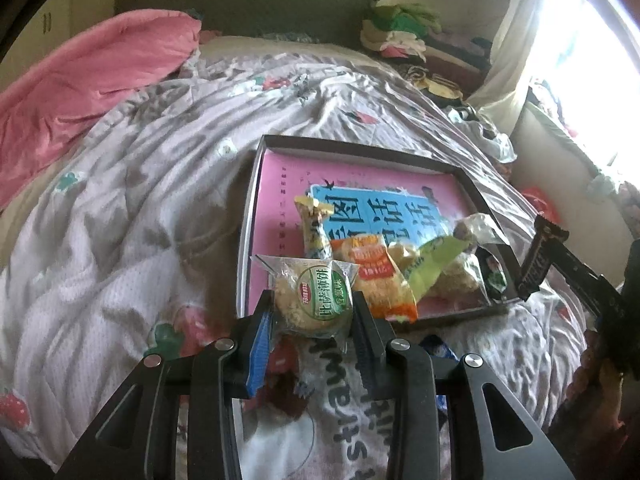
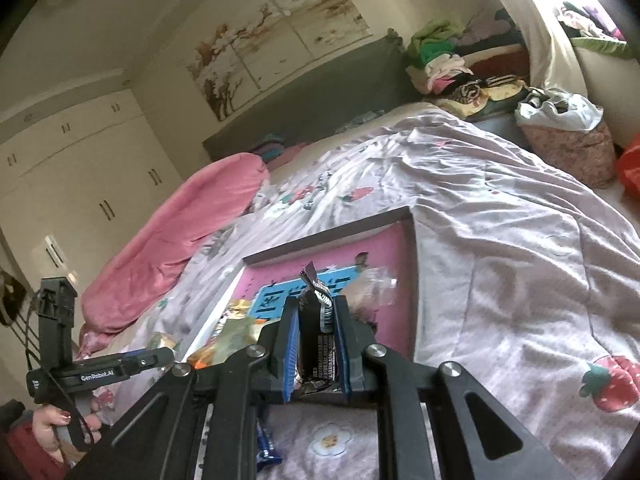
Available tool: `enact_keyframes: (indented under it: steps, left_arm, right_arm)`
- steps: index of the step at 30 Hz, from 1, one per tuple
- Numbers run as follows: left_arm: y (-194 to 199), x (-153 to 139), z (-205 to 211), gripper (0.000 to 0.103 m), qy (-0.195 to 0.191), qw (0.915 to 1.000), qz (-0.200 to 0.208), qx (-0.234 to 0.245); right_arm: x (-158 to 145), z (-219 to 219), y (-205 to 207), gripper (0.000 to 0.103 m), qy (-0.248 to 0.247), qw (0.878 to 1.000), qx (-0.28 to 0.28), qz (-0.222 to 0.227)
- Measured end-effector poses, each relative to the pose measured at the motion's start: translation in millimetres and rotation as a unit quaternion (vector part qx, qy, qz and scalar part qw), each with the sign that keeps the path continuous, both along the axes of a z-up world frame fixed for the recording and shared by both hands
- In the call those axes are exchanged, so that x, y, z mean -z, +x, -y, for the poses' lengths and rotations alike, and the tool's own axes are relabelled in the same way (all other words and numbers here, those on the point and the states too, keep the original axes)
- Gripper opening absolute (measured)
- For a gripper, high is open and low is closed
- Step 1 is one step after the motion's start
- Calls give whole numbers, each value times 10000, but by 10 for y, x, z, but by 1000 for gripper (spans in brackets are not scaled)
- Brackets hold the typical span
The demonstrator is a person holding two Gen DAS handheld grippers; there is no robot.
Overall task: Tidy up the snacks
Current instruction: 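Carry the round cake and Snickers bar over the tray with both grippers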
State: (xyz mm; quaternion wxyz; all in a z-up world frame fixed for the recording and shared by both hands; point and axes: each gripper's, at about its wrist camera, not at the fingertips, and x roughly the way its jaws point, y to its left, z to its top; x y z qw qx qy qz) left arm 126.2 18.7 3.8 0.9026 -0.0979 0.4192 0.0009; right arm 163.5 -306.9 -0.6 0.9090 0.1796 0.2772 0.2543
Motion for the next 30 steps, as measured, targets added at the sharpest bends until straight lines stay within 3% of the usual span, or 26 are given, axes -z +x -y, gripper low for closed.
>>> enact_keyframes:
  steps: [30]
  left_arm:
    - [334, 258, -29, 38, 254, 9991, -193, -276]
  right_arm:
    - [240, -113, 165, 17, -487, 9985, 82, -216]
